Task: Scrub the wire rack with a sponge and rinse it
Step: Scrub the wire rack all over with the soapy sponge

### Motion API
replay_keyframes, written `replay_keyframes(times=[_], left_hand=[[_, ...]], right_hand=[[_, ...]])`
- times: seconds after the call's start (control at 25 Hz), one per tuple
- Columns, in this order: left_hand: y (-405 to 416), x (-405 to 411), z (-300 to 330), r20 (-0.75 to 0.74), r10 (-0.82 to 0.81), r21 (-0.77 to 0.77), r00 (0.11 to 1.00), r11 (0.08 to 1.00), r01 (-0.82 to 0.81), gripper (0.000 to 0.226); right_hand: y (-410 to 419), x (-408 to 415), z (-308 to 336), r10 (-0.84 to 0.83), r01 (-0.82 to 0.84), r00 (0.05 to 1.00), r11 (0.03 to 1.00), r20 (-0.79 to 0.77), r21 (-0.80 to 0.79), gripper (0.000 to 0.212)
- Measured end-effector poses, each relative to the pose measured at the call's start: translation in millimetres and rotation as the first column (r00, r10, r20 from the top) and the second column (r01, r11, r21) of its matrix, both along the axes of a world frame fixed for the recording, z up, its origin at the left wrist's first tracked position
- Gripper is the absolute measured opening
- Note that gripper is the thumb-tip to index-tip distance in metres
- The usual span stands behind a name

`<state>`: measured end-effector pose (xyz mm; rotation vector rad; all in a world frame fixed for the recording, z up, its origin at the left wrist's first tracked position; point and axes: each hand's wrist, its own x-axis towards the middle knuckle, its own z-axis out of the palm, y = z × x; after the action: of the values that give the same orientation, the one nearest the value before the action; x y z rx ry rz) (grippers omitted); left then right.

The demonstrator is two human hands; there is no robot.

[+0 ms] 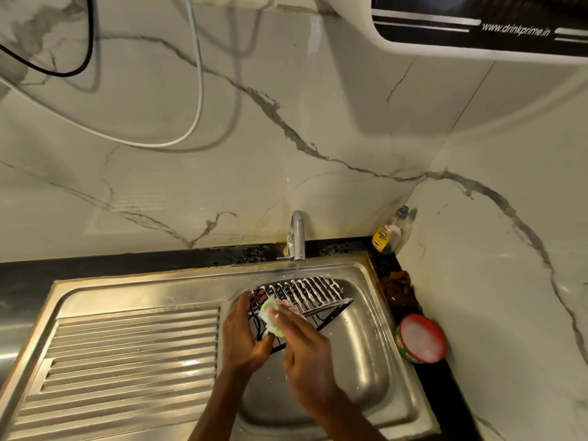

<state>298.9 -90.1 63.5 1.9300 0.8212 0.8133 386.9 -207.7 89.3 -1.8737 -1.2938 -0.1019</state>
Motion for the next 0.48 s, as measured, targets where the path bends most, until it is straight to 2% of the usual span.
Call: replay_keyframes(times=[0.08, 0.12, 0.2, 0.28, 0.32, 0.4, 0.48], left_hand=[[-3, -1, -2, -0.003, 0.002, -0.011, 1.0, 1.0, -0.002, 0.06], [-5, -3, -3, -0.009, 0.012, -0.008, 1.0, 1.0, -0.012, 0.066], [-10, -8, -1, 0.006, 0.026, -0.021, 1.0, 0.999, -0.026, 0.07], [-12, -10, 0, 0.009, 0.033, -0.014, 0.999, 0.999, -0.033, 0.072], [-11, -10, 1, 0.001, 0.036, -0.014, 0.999, 0.999, -0.036, 0.072], [-8, -8, 0, -0.001, 0.044, -0.038, 0.999, 0.998, -0.044, 0.069], [-3, -4, -3, -0.007, 0.047, -0.045, 0.999, 0.998, -0.047, 0.064]], right_hand=[[-7, 18, -6, 0.089, -0.091, 0.986, 0.996, 0.141, 0.007, 0.042], [-13, 34, -18, 0.066, -0.067, 0.98, 0.998, 0.185, -0.003, 0.037], [-24, 74, -43, -0.091, 0.1, 0.989, 0.992, 0.118, -0.073, 0.04], [-29, 90, -51, -0.279, 0.272, 0.96, 0.946, -0.013, -0.178, 0.065], [-24, 84, -48, -0.335, 0.32, 0.94, 0.929, -0.06, -0.186, 0.07], [-7, 48, -29, -0.279, 0.266, 0.954, 0.957, -0.108, -0.12, 0.06], [0, 2, -5, -0.043, 0.042, 0.999, 0.999, -0.02, -0.029, 0.053]])
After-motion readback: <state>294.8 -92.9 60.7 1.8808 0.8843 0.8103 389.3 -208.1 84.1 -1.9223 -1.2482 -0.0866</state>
